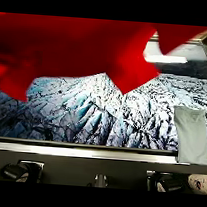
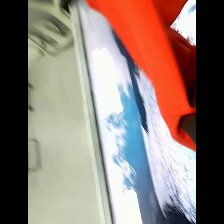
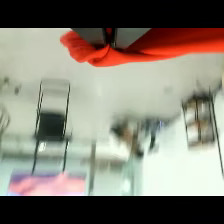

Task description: Fold the shirts.

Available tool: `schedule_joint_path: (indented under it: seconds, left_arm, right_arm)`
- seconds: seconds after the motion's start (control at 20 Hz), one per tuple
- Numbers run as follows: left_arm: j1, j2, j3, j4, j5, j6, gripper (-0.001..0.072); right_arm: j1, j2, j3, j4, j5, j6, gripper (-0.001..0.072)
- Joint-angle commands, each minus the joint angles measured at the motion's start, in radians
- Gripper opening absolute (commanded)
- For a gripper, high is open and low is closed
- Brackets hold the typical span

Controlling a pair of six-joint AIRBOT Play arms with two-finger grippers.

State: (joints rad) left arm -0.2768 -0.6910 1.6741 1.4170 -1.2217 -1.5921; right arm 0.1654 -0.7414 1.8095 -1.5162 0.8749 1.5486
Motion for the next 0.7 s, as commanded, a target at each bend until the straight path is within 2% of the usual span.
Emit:
schedule_joint_path:
  seconds: [0.0, 0.15, 0.3, 0.4, 0.55, 0.65]
  left_arm:
    - [0.001, 0.010, 0.081, -0.092, -0.125, -0.048, 0.0026]
    - [0.002, -0.008, 0.003, 0.005, -0.234, -0.062, 0.0026]
    - [0.002, -0.034, -0.186, 0.073, -0.232, -0.082, 0.0026]
    - [0.003, -0.088, -0.336, 0.109, -0.192, -0.085, 0.0026]
    - [0.032, -0.253, -0.518, 0.120, -0.082, -0.084, 0.0026]
    - [0.080, -0.410, -0.550, 0.089, 0.005, -0.084, 0.0026]
  right_arm:
    - [0.000, 0.074, 0.068, -0.054, 0.037, 0.066, 0.0016]
    - [0.000, 0.022, 0.068, -0.116, 0.144, 0.062, 0.0016]
    - [0.000, -0.122, 0.061, -0.169, 0.369, 0.062, 0.0017]
    - [0.000, -0.261, 0.036, -0.168, 0.452, 0.063, 0.0017]
    - [0.000, -0.543, 0.013, -0.167, 0.413, 0.076, 0.0017]
    - [0.000, -0.731, 0.013, -0.158, 0.277, 0.155, 0.0018]
